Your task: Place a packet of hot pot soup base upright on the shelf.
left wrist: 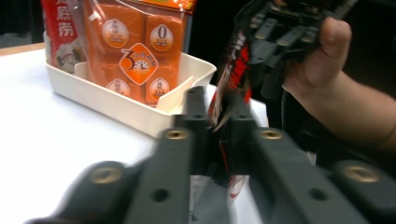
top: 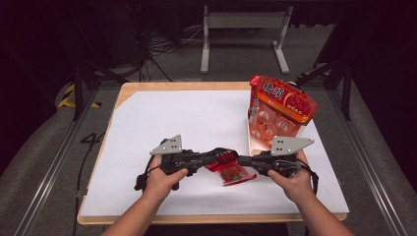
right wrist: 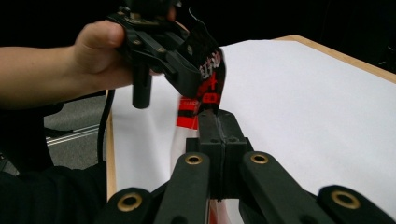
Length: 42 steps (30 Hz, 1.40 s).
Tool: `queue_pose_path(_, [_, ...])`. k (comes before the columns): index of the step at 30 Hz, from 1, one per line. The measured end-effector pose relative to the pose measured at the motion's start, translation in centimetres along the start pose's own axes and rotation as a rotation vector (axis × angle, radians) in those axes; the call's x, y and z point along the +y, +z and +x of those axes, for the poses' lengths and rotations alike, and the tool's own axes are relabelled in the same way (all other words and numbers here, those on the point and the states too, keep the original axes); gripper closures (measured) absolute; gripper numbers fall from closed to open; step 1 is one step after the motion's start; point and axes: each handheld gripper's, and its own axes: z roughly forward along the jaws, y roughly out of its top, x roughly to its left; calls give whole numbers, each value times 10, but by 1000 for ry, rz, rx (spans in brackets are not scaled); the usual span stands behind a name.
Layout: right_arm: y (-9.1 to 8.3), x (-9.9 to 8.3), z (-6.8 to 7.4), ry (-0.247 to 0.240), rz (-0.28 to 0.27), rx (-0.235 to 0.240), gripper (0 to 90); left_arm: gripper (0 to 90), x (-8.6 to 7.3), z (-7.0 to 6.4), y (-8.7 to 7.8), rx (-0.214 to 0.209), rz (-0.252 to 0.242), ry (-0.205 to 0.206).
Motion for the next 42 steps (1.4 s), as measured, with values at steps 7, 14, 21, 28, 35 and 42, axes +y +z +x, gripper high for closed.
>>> queue_pose_path(7, [-2, -3, 0, 4, 7, -24, 872, 900, 17, -9, 1, 16, 78, 96])
queue_pose_path(14, [-8, -8, 2, 32, 29, -104, 646, 900, 34, -5, -2, 57, 144, 147])
queue_pose_path(21, [-19, -18, 3, 45, 60, -140, 618, 900, 58, -2, -8, 76, 205, 191])
queue_pose_path(28, [-22, -24, 6, 53, 66, -132, 598, 900, 75, 2, -8, 61, 231, 189])
queue_pose_path(35, [-25, -28, 12, 45, 76, -119, 591, 900, 91, 7, -3, 41, 256, 196])
queue_pose_path(42, [-29, -33, 10, 51, 77, -128, 567, 900, 106, 8, 7, 22, 276, 214])
